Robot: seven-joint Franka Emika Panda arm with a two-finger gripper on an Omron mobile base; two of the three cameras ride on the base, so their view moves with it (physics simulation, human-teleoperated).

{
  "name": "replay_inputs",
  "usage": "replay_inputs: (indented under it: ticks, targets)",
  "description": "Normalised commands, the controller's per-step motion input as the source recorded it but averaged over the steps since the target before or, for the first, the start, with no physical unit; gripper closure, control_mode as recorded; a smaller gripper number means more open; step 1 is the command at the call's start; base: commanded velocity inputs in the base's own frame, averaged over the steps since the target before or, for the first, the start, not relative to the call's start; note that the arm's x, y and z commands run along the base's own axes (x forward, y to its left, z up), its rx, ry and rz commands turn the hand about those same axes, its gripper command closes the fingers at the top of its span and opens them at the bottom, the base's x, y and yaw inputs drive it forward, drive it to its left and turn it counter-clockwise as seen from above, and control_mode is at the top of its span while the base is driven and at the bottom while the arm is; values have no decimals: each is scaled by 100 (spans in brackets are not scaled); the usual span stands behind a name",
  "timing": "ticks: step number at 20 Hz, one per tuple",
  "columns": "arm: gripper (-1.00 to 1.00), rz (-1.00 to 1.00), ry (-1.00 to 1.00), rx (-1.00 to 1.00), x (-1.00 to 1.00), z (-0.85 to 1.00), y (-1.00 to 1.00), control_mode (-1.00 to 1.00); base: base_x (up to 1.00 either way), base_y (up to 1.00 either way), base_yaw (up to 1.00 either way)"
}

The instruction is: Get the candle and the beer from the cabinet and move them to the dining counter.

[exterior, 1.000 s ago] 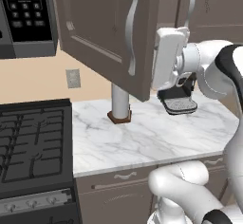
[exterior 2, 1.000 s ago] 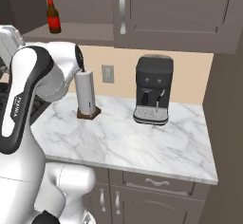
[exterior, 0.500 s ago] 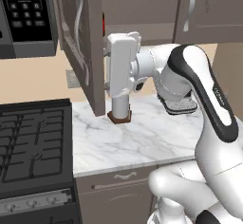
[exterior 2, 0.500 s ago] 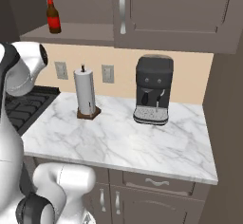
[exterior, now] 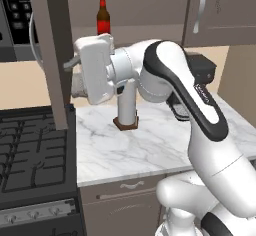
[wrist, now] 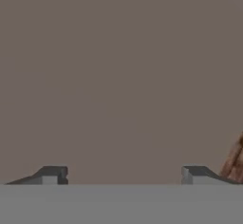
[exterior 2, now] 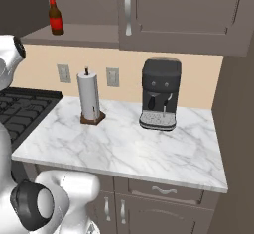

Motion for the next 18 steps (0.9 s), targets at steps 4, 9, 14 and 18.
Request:
replay_inputs:
  ticks: [4,9,14,18]
  targets:
    - [-100,0,-23,-13,-41,-2,-31,-100,0,0,0]
    - [-100,-13,-31,-15,-65,-6,-95,-100,0,0,0]
    - [-100,-23,-38,-20,-41,-33,-90,-100,0,0,0]
    - [-100,-21,-44,-23,-28,-28,-84,-100,0,0,0]
